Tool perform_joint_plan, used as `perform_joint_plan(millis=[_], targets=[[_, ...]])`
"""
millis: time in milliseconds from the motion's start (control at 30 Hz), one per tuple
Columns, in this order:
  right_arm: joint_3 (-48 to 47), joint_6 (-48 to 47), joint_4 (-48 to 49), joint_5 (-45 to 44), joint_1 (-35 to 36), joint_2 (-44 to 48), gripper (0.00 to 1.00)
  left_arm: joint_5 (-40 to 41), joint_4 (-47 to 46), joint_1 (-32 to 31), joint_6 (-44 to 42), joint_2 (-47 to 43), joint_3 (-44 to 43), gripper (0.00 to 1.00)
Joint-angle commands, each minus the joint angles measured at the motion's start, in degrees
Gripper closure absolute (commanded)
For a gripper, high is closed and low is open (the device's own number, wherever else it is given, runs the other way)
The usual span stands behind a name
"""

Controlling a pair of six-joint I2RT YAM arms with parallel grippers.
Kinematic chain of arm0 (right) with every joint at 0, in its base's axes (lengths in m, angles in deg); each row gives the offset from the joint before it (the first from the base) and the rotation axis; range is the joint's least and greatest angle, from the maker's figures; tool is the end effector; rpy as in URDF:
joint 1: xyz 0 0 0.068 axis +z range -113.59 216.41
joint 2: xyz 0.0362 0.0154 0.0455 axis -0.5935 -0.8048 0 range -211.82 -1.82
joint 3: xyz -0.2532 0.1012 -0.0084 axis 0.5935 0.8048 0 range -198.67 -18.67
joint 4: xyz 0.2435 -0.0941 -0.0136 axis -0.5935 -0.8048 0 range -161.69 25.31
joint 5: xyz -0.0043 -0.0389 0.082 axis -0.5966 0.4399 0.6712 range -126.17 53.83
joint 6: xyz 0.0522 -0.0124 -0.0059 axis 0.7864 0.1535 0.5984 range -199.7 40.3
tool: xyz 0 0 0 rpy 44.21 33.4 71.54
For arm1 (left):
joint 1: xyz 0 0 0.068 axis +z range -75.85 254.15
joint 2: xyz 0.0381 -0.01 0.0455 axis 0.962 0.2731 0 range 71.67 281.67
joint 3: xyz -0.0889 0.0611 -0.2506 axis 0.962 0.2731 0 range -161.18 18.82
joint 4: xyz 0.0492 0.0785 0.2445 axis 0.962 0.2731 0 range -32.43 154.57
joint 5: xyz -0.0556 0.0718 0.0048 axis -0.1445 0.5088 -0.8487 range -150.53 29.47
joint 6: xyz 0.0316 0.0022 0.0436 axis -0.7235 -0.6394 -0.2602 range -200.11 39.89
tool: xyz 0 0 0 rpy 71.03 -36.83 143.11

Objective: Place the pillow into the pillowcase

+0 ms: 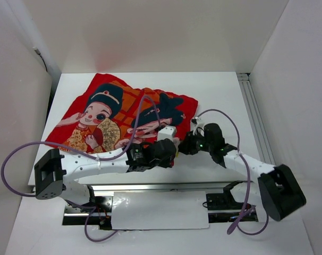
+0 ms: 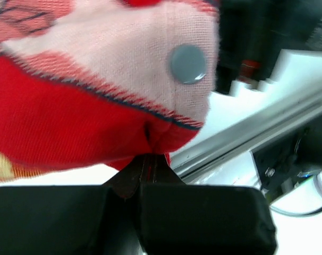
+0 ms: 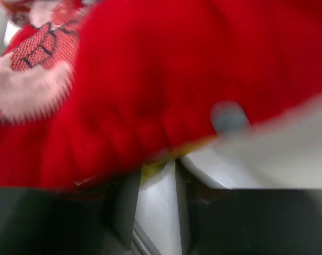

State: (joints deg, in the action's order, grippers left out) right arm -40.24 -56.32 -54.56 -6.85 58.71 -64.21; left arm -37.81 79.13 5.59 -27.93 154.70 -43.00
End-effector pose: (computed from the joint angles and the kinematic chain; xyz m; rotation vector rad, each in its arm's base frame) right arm 0.1900 0.0967 0.1790 -0.3031 2.1746 1.0037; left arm 0.1285 -0.2897 0.2703 0.1291 2.3310 -0.6529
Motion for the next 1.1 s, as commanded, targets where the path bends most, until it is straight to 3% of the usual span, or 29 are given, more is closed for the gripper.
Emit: perform_joint_plan(millis=[0,33,67,133,333,533,767,933,967,1033,1067], targets=[[-6.8,-0.1,13.6,5.1,5.6,-7.8,0.91,-6.2,-6.8,-1.6,-7.1,-2.6,-1.9,1.0],[-6.8,-0.1,17.2,5.1,6.6,-8.8,0.91,-6.2,-6.8,-1.6,-7.8,-2.6,-2.4,1.0],[-6.8,2.3,21.1,5.1,7.6,-8.8,1.0,-6.9,-6.8,-1.6,-8.3,-3.2,-3.0,1.0],[-7.7,2.3,29.8,4.1,9.1,-8.8,1.0,-6.9,-5.0,-2.1,-8.9,-3.7,-5.1,1.0],[-11.5,-0.2,34.1,-4.3,12.1,-5.1,1.0,-13.7,-3.2,-2.6,-16.9,-8.0,-11.5,1.0],[-13.1,-1.8,43.5,-5.2,17.0,-13.3,1.0,-21.4,1.6,-2.6,-24.7,-10.9,-22.8,1.0],[-20.5,-1.3,45.8,-8.6,19.4,-31.3,1.0,-28.1,2.3,-3.2,-27.3,-12.9,-28.2,1.0],[-20.5,0.0,44.8,-6.1,17.2,-30.6,1.0,-24.3,2.3,-3.2,-26.2,-14.1,-24.4,1.0],[-20.4,-0.9,40.5,-6.6,17.2,-28.8,0.97,-23.8,2.3,-3.2,-26.2,-14.1,-23.6,1.0],[-19.8,-2.9,27.3,-10.3,16.5,-21.9,0.54,-23.8,2.9,-3.2,-24.9,-14.1,-21.4,1.0],[-19.8,-2.9,27.2,-10.3,16.5,-19.3,0.54,-23.2,2.9,-3.2,-24.9,-14.1,-20.6,0.97]])
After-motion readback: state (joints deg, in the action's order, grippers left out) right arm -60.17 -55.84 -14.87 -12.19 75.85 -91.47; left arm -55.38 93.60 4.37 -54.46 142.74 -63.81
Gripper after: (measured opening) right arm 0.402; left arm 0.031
